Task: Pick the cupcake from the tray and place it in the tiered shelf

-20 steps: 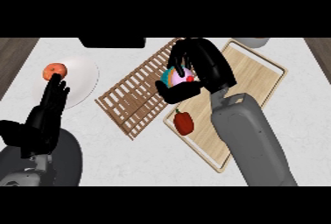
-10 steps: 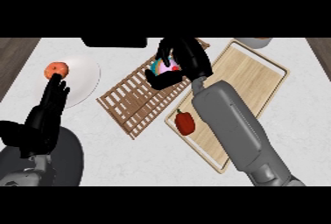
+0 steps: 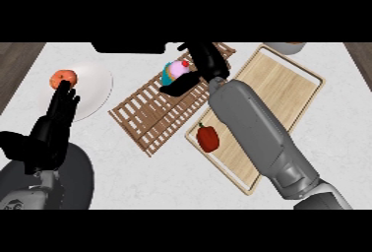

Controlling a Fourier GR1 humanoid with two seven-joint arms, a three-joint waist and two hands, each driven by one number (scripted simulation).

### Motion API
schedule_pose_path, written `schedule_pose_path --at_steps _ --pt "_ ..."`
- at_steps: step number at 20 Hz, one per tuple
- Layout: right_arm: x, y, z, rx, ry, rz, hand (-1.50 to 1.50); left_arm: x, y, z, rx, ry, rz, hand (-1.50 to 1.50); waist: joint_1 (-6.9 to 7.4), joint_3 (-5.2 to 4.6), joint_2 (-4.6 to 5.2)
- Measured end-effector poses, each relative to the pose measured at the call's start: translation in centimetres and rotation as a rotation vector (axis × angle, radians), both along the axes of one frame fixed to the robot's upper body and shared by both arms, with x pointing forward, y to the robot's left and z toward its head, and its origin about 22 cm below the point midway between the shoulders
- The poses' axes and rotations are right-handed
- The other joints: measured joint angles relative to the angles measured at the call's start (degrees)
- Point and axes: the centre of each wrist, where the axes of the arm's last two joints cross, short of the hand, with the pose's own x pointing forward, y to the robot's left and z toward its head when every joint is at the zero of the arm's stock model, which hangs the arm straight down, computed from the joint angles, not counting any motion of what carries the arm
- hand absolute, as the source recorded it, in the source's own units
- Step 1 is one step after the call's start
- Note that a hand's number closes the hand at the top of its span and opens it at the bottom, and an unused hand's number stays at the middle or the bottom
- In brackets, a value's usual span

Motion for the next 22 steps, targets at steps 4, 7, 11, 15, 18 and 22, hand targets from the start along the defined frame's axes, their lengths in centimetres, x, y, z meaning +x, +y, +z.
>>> schedule_pose_path --at_steps 4,7,11,15,18,22 --pt "0.5 -0.1 -0.2 0.049 0.000 0.033 -1.50 0.0 -0.4 0.4 0.000 0.004 -0.002 0.00 0.02 0.01 -0.01" --pt "0.9 -0.2 1.4 0.125 -0.008 0.056 -1.50 -0.1 -0.5 0.4 0.004 0.002 0.002 0.00 -0.28 0.02 -0.06" --pt "1.8 -2.4 3.4 0.224 -0.008 0.030 -1.50 -0.9 -0.6 0.4 0.002 0.001 0.011 0.00 -0.65 0.00 -0.22" --pt "2.4 -5.5 4.9 0.293 -0.005 -0.046 -1.50 -0.7 0.0 0.4 0.009 0.004 0.021 0.00 -1.13 0.01 -0.28" --pt "2.9 -8.9 5.6 0.313 0.016 -0.123 -1.50 -0.7 0.1 0.0 0.005 0.005 0.028 0.00 -1.42 0.00 -0.33" --pt "3.4 -14.5 7.2 0.334 0.047 -0.198 -1.50 -1.4 0.3 0.0 0.004 0.005 0.023 0.00 -1.30 0.02 -0.31"
